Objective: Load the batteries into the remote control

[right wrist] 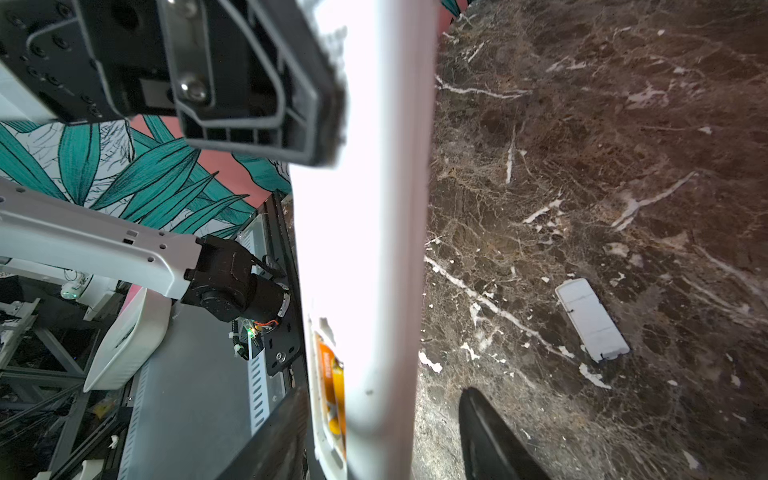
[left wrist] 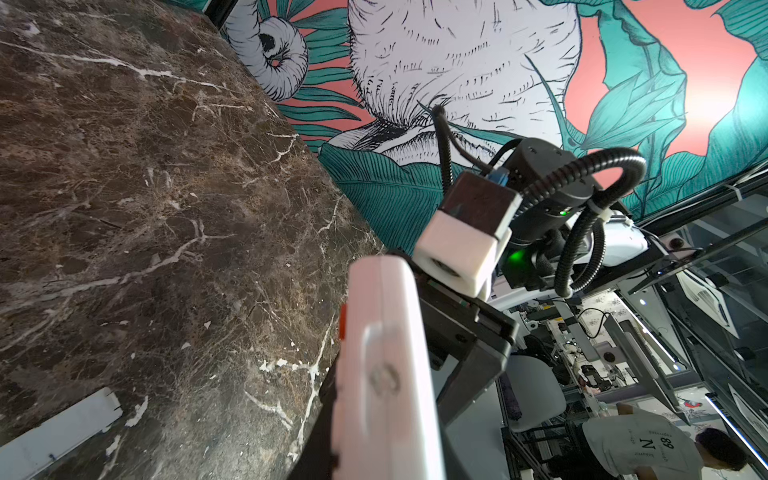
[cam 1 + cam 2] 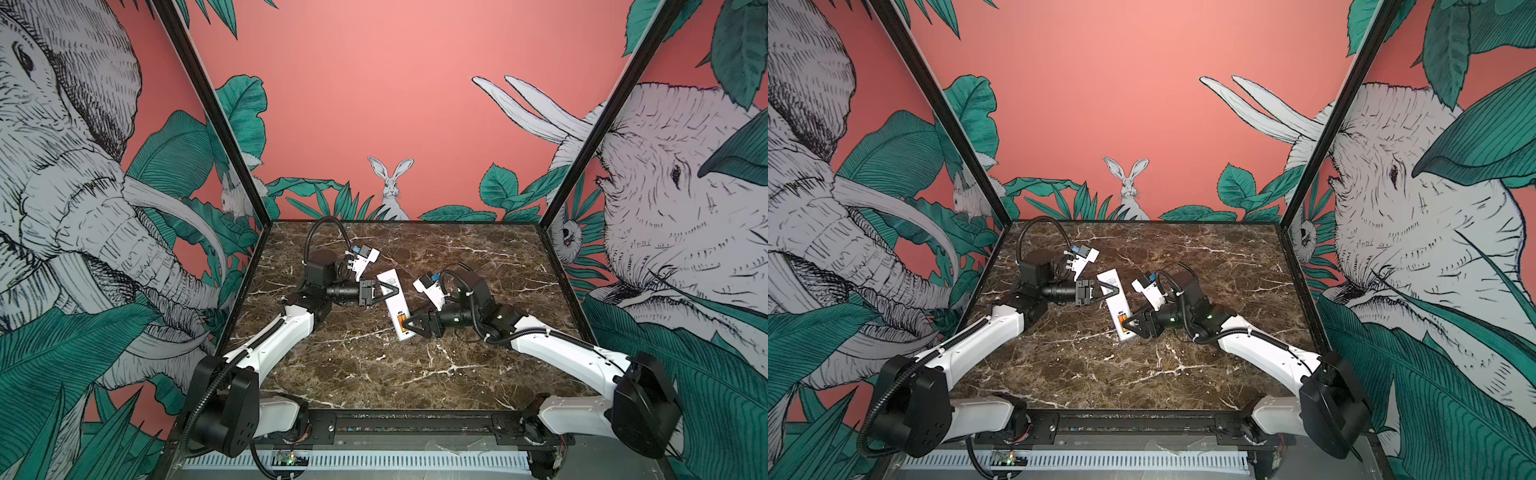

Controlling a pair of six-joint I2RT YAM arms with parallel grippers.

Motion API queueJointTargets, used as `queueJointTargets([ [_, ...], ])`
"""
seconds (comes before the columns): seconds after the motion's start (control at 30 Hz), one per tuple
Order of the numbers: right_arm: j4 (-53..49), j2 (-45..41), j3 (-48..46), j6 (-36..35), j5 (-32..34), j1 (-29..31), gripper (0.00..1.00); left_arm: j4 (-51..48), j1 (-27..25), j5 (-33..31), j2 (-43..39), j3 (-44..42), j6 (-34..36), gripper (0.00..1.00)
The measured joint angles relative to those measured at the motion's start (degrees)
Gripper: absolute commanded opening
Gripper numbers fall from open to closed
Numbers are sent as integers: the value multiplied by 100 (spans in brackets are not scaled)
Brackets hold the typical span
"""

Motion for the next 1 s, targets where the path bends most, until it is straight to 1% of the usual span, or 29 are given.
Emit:
queueJointTargets([
  [0.4,59,166,0,-2,20,26,34,-2,0,-122,0,0,76,0],
  [0.77,59,186,7,-164,57,39,25,-11,0,-127,0,7,186,0],
  [1.0,57,192,7,-192,197,39,25,-63,11,-186,7,24,234,0],
])
